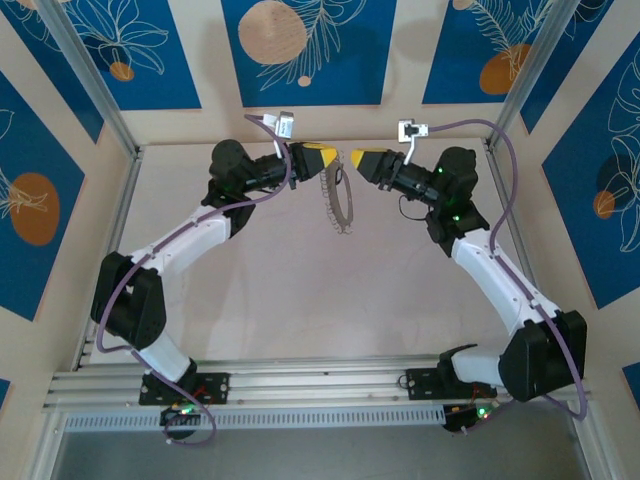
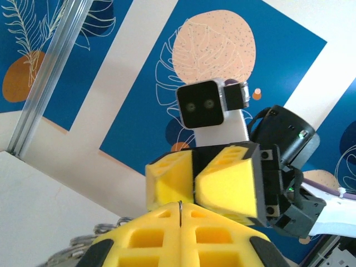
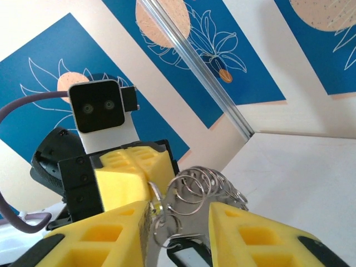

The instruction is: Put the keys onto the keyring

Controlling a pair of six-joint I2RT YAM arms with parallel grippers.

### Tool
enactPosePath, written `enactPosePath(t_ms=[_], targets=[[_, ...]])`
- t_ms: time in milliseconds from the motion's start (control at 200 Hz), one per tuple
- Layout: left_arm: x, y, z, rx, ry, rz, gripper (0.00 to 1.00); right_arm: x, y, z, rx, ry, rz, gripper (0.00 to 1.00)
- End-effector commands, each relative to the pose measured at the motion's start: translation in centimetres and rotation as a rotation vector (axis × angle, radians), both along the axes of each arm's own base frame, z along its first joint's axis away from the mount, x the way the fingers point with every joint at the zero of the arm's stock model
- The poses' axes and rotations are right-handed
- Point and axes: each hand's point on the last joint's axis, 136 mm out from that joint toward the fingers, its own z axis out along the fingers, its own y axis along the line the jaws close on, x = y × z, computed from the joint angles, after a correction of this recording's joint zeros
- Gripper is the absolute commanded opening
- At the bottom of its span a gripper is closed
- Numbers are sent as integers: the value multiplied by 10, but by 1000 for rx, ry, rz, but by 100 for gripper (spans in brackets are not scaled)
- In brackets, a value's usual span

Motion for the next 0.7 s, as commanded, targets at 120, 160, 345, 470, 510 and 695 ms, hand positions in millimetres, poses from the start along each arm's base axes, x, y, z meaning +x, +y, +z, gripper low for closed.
enactPosePath(t_ms=[120,160,345,470,510,695], targets=[[-9,1,19,-53,-58,-6,0,1,6,24,60,-51,40,32],[-9,2,18,-52,-58,-7,0,0,8,26,60,-56,46,31],[-9,1,18,-52,-58,-10,0,-2,14,25,57,-61,60,30],[-9,1,17,-50,-56,-13,0,-2,17,24,56,-60,65,30],[-10,0,17,-49,-57,-17,0,-3,19,23,56,-58,71,30],[-10,0,17,-48,-58,-18,0,-3,24,21,53,-52,86,25]])
